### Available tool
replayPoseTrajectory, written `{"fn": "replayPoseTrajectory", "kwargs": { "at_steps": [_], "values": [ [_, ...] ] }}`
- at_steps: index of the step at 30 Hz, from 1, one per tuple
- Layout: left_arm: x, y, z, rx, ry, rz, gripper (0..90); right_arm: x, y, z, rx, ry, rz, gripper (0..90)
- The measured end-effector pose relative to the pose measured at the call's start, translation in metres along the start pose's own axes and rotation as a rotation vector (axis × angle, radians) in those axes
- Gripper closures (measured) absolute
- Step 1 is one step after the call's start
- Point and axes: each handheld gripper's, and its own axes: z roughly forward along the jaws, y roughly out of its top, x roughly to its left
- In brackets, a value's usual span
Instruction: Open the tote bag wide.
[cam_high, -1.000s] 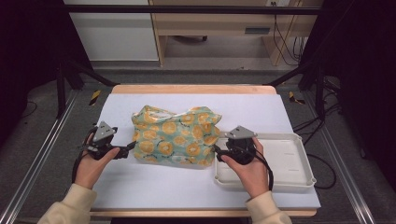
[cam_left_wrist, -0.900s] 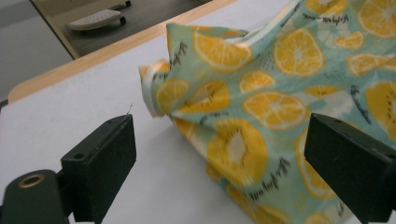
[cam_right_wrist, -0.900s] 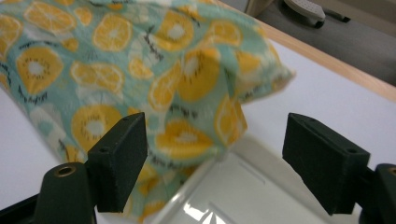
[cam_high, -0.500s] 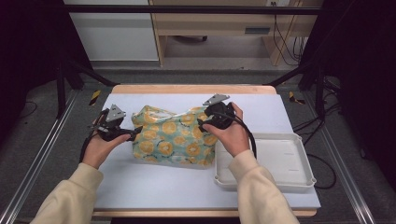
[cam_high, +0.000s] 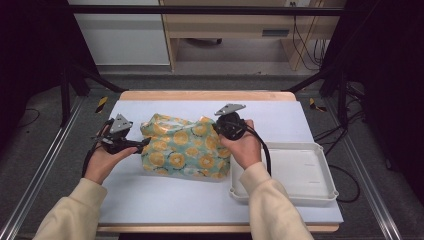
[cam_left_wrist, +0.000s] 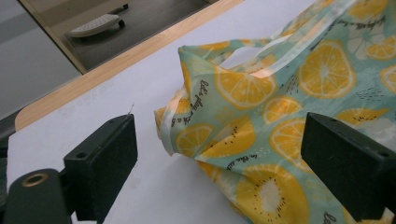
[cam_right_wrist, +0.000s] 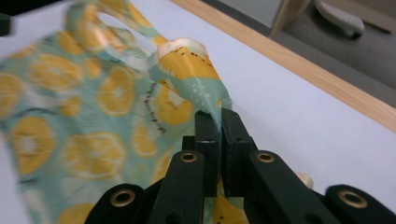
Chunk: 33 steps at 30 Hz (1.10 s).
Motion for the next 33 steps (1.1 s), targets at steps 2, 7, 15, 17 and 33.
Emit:
{"fn": "replayPoseTrajectory", "kwargs": {
  "at_steps": [2,7,15,17,33],
  "values": [
    [0.0,0.0,-0.002,0.0,0.0,0.005,11.3,0.004,-0.003,-0.006,-0.024,0.016,-0.006,87.8],
    [-0.006,0.008,-0.006,-0.02,-0.014,0.021,12.8,0.033,-0.027,-0.033,-0.09,0.107,-0.033,87.8],
    [-0.007,0.028,-0.003,-0.04,-0.012,0.025,15.6,0.056,-0.062,-0.039,-0.076,0.195,-0.038,88.1],
    [-0.007,0.031,-0.002,-0.043,-0.014,0.024,16.8,0.057,-0.064,-0.038,-0.068,0.199,-0.042,88.1],
    [-0.026,0.028,-0.003,0.014,-0.062,0.083,86.0,0.056,-0.089,-0.038,-0.03,0.201,-0.025,87.3]
  ]
}}
